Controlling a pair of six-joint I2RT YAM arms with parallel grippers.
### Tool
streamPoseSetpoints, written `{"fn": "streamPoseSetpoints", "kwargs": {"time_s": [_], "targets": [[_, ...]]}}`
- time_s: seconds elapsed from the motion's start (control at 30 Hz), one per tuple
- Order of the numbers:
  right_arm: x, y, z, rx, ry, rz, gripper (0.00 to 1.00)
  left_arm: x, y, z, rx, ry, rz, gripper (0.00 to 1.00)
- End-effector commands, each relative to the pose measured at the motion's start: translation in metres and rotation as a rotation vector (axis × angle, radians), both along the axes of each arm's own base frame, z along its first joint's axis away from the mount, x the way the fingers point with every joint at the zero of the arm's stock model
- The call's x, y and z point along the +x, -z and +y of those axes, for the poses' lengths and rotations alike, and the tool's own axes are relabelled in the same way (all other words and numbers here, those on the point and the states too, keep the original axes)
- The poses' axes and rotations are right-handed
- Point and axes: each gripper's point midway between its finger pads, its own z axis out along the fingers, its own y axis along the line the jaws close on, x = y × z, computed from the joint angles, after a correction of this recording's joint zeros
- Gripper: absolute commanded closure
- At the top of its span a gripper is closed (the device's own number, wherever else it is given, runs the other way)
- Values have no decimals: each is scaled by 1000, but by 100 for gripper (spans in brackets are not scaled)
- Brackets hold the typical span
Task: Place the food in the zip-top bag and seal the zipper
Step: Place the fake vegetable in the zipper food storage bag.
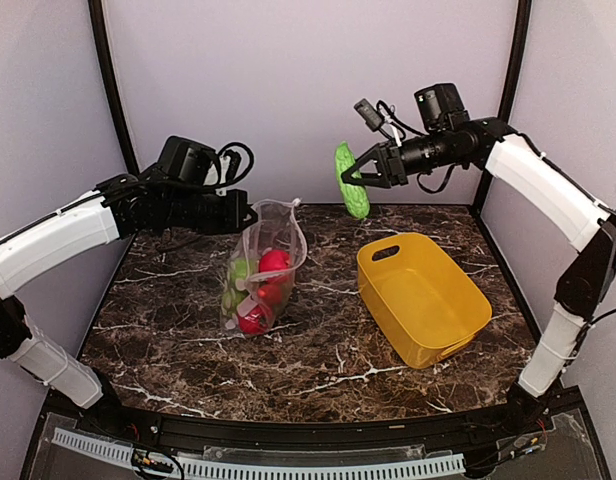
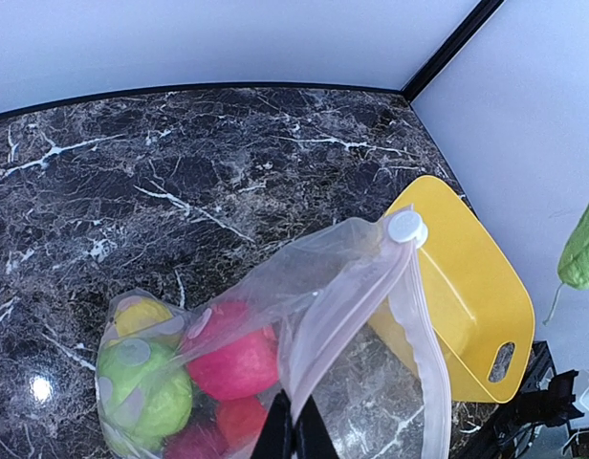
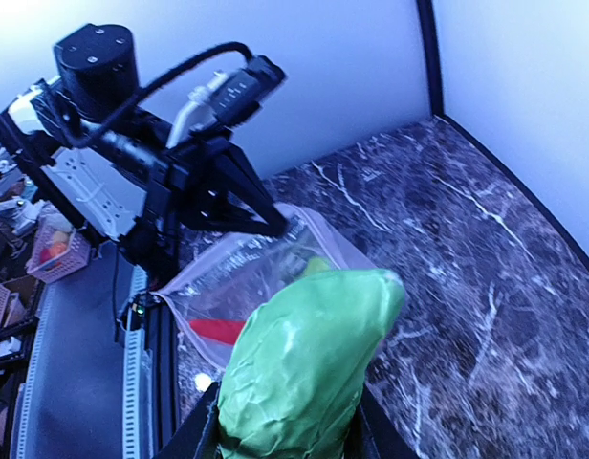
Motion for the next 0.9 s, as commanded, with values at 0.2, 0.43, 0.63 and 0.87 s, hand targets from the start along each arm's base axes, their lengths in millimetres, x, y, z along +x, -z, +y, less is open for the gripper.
{"fn": "streamPoseSetpoints", "kwargs": {"time_s": [0.2, 0.43, 0.63, 0.87], "targets": [[-34, -40, 75, 217, -264, 54, 66, -1, -10, 5, 8, -10, -11, 99], [-33, -28, 110, 253, -296, 75, 65, -3, -13, 8, 9, -12, -19, 99], [-19, -25, 131, 289, -241, 11, 63, -4, -14, 10, 12, -15, -24, 99], [-11, -5, 146, 258, -227, 26, 61, -5, -16, 13, 14, -23, -30, 99]]}}
